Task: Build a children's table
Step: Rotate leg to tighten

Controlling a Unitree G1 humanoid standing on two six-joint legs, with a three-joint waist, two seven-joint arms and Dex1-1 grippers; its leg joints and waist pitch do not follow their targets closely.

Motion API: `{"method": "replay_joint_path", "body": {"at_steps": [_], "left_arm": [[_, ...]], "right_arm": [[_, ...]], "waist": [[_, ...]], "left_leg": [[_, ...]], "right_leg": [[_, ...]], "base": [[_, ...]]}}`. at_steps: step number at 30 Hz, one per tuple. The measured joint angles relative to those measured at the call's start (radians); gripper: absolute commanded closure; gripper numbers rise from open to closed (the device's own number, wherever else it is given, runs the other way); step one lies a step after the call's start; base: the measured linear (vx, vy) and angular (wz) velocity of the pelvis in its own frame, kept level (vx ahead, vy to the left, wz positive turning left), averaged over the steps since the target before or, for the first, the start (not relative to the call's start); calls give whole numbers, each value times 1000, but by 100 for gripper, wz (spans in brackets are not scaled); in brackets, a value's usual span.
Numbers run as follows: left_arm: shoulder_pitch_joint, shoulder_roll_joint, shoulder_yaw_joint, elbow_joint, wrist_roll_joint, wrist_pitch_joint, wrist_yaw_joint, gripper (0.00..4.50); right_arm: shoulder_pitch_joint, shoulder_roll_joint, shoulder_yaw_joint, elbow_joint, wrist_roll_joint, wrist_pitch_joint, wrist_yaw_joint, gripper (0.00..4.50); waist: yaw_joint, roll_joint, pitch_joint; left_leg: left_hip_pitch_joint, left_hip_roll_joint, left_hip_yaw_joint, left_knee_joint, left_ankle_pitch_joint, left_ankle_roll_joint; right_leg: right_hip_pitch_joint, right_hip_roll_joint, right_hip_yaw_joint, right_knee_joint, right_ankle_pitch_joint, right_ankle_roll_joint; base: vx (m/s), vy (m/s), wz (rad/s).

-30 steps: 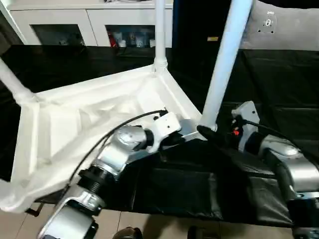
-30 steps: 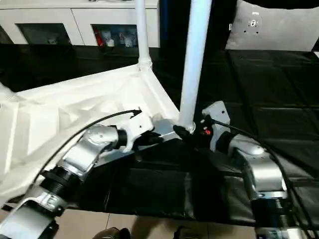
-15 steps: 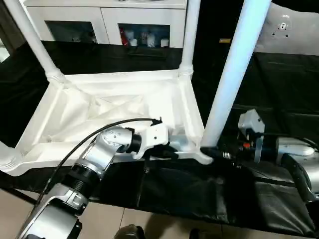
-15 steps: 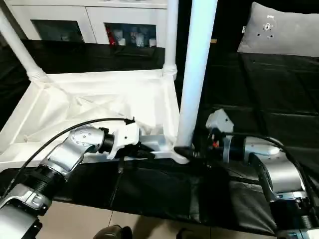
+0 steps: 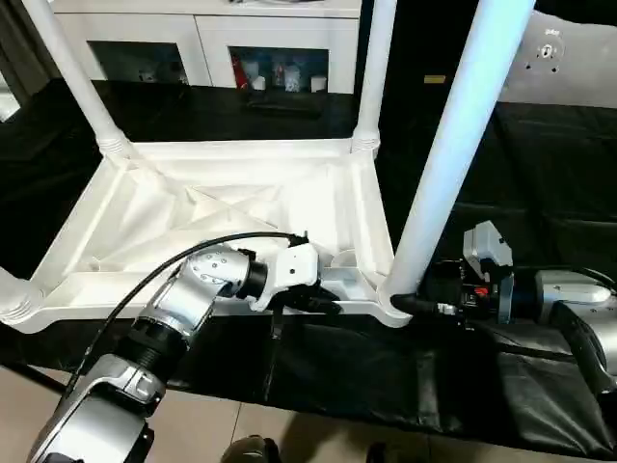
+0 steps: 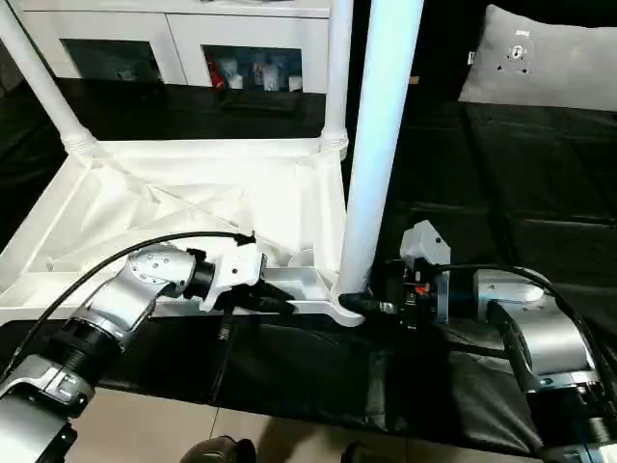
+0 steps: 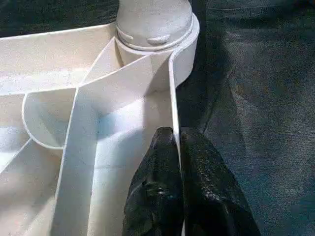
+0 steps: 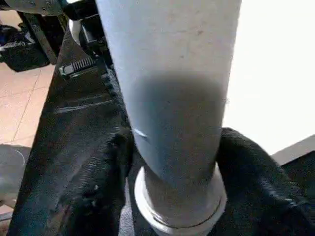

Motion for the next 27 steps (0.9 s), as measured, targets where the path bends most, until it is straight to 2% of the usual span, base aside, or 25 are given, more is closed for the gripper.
{"method": "replay_joint_path", "body": {"at_steps": [5,11,13,18,20,22,25,27], "left_arm": [[0,-1,1,3,-1,-4,-6,450],[1,-13,7,-1,-17,32,-1,450],[6,-24,16,-10,-19,64,17,450],[9,-82,61,-24,7,192,163,450],[5,-124,72,-29,29,242,245,450],[-5,-208,93,-27,64,323,384,450],[-21,-298,92,-21,86,389,521,450],[-26,-332,89,-17,102,402,582,450]], "right_arm": [[-2,0,-1,7,-1,-5,0,241],[5,3,1,1,-2,-5,-9,259],[16,24,-3,-24,-7,17,-49,259],[15,126,-41,-56,-49,99,-277,260],[4,177,-60,-57,-74,130,-392,261],[-25,297,-106,-45,-124,166,-592,261],[-60,378,-137,-32,-157,199,-779,261],[-80,396,-138,-27,-177,213,-847,261]], "waist": [[2,0,0],[3,0,0],[3,0,0],[-10,1,-1],[-22,1,0],[-40,1,0],[-54,2,0],[-57,3,0]], "left_leg": [[0,0,0,0,0,0],[0,0,0,1,0,0],[0,0,0,1,0,0],[2,0,0,3,0,0],[3,-1,0,4,0,0],[2,-2,0,6,0,0],[1,-3,1,5,0,0],[1,-3,1,4,0,0]], "right_leg": [[0,0,0,0,0,0],[0,0,0,0,0,0],[1,0,0,1,0,0],[2,0,1,-1,-1,2],[2,0,2,-2,-1,2],[2,0,3,-2,-2,3],[1,-1,3,-4,-2,3],[1,-1,3,-3,-2,3]], "base": [[0,0,0],[0,0,0],[0,0,0],[0,0,0],[0,0,0],[0,0,0],[0,0,0],[0,0,0]]}}
